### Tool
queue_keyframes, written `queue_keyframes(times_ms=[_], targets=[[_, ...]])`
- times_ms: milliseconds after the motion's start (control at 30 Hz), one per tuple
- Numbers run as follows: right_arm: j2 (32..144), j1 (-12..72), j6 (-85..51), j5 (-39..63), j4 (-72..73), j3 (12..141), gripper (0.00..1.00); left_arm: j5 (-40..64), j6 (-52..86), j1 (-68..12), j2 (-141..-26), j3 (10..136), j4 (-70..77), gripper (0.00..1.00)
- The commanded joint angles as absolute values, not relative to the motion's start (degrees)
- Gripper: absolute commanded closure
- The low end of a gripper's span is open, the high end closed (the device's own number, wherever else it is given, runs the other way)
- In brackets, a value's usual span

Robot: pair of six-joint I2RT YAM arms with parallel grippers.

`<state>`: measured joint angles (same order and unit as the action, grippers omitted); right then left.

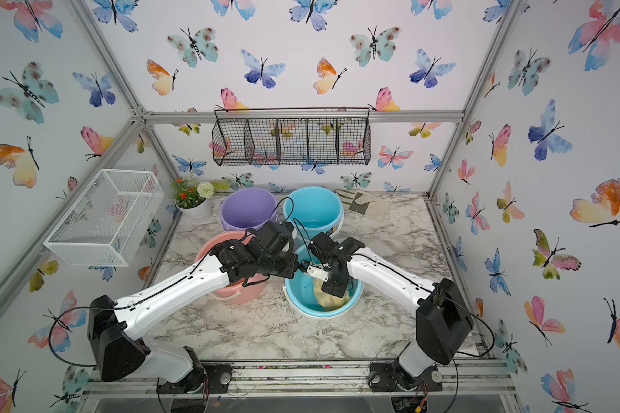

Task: Wipe the inside of the bucket with a cloth
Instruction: Wipe the dirt from the inside of the bucket.

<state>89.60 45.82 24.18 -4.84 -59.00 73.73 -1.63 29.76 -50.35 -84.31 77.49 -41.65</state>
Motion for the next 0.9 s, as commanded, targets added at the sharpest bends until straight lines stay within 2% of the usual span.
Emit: queue_keyframes(times_ms=[0, 233, 633, 867], targets=[[85.85, 45.68, 20.75, -1.24, -65.44, 78.9, 0.98, -3.12, 28.92, -50.09, -84.91, 77.32, -44.86, 1.0], [84.47, 45.66, 20.09, -0.95, -66.82, 75.77, 0.98, -3.16, 28.75, -49.95, -84.54, 77.32, -44.38, 1.0], [84.4, 46.1, 16.61, -1.41, -71.86, 80.35, 0.98, -7.93, 28.48, -49.92, -84.95, 78.56, -46.34, 1.0], [84.9, 46.3, 16.85, 1.82, -70.31, 75.4, 0.98, -8.82, 28.65, -50.05, -83.49, 78.39, -43.78, 1.0]])
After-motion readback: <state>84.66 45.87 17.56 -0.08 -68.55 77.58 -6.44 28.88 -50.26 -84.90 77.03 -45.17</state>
